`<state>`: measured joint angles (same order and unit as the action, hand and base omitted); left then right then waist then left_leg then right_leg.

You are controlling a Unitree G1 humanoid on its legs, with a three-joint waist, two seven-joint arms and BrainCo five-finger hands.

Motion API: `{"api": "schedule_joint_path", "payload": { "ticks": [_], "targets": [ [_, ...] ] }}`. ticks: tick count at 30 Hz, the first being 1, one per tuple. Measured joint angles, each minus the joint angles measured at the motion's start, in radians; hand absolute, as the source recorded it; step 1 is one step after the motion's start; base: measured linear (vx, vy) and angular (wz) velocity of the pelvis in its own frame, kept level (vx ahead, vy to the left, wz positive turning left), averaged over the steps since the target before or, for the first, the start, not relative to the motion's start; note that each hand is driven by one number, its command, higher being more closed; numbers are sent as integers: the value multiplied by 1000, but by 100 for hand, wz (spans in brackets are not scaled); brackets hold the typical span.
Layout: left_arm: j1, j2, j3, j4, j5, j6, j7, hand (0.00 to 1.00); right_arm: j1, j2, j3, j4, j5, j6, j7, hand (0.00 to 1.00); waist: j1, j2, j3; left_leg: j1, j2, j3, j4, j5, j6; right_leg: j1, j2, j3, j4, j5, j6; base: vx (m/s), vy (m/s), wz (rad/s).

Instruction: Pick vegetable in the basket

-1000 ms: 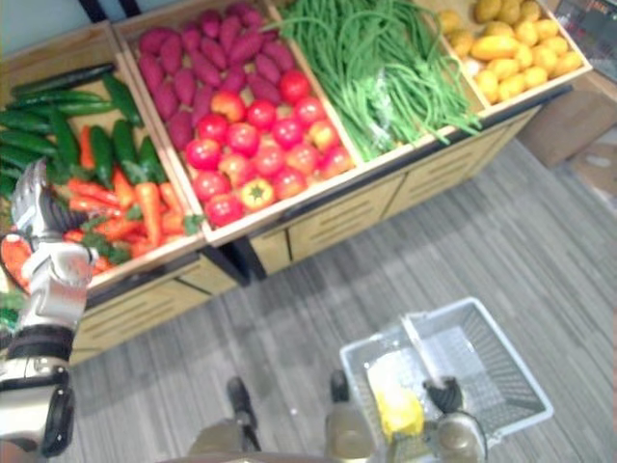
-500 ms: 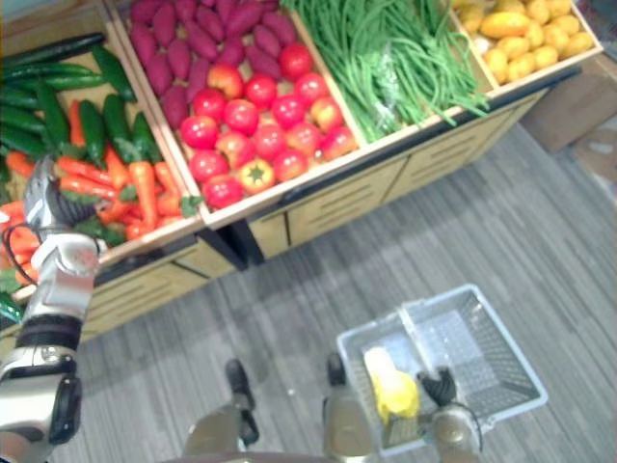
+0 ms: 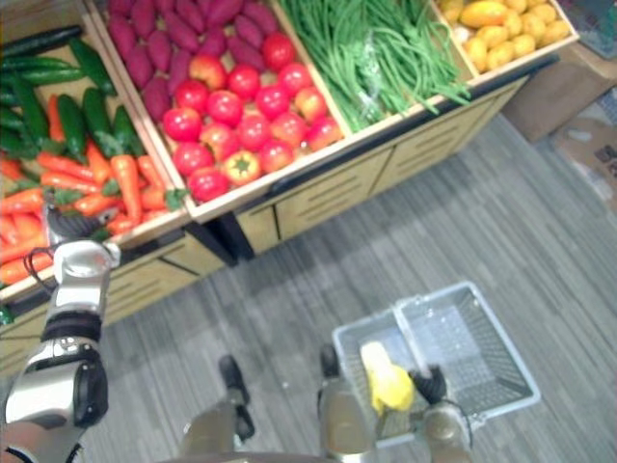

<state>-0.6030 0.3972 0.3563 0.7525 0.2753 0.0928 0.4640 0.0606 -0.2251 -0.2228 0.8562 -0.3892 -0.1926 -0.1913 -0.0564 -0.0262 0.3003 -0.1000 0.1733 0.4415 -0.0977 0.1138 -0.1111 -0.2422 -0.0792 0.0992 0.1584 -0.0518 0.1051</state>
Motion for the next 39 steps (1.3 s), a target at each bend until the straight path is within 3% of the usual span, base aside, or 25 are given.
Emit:
{"api": "schedule_joint_path", "payload": {
  "ticks": [31, 39],
  "targets": [
    [-7, -5, 1, -41, 13, 4, 2, 0, 12, 9, 12, -16, 0, 1, 1, 100, 1, -2, -1, 14, 15, 13, -4, 12, -4, 19, 13, 7, -30, 31, 0, 11, -2, -2],
    [-52, -5, -17, -41, 14, 5, 2, 0, 11, 9, 36, -24, 6, 1, 2, 100, 2, -13, -9, -12, 20, 17, -5, 16, -1, -4, 11, 7, -30, 37, 2, 9, -1, 0]
  ]
}}
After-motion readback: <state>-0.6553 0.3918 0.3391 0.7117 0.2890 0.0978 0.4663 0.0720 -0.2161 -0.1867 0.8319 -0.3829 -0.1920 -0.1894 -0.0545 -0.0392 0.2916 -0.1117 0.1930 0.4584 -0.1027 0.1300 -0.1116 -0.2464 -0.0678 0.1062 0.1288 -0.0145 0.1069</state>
